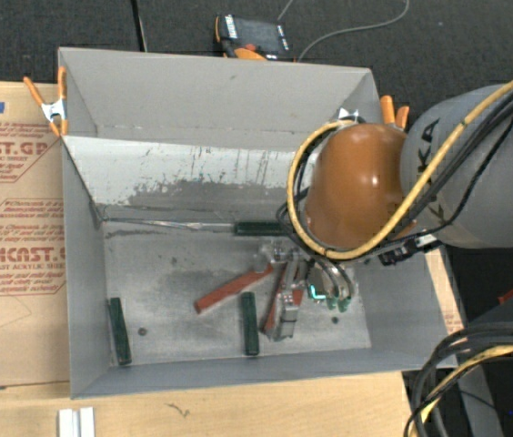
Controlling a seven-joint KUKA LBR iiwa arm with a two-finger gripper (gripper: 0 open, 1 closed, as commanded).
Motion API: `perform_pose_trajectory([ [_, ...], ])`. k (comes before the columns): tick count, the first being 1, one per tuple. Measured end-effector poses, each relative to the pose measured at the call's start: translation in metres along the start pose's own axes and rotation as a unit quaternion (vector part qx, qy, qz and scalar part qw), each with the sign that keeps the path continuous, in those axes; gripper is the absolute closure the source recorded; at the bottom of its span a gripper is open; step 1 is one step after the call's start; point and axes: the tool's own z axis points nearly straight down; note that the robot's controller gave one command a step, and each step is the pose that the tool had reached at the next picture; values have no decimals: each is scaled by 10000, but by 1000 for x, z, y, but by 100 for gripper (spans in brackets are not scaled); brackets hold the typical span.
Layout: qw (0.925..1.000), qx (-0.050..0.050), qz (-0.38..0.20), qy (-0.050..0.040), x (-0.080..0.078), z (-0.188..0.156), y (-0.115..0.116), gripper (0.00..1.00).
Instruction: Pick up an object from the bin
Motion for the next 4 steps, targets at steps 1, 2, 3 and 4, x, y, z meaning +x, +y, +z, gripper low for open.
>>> perform_pose_trajectory([
  [1, 9993, -2, 385, -10, -75, 113, -19, 0],
  [2, 9992, -7, 390, -98, -79, 106, -19, 100],
  [3, 9992, -7, 388, -62, -77, 109, -19, 0],
  [4, 9992, -8, 387, -53, -77, 108, -19, 100],
])
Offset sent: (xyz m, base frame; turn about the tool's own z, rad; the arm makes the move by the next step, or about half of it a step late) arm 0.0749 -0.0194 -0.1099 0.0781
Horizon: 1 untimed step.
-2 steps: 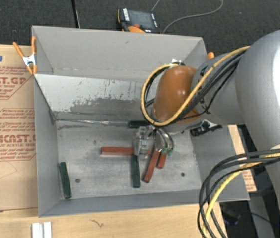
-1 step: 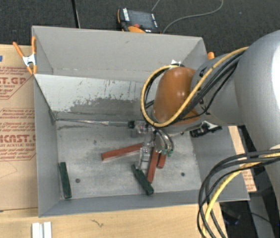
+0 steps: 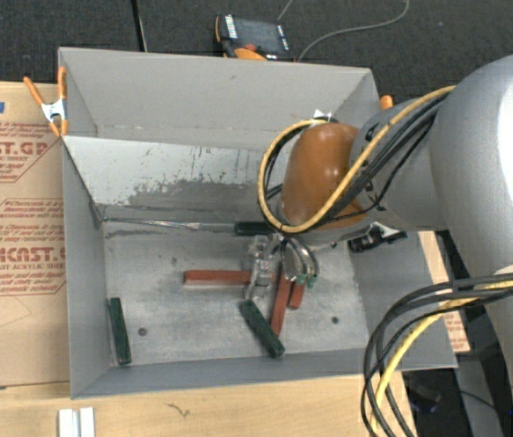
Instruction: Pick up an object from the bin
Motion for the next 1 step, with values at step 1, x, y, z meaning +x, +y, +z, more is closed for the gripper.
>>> perform_pose_trajectory([
  [1, 9947, 4, -1027, -30, -8, -143, 21, 100],
])
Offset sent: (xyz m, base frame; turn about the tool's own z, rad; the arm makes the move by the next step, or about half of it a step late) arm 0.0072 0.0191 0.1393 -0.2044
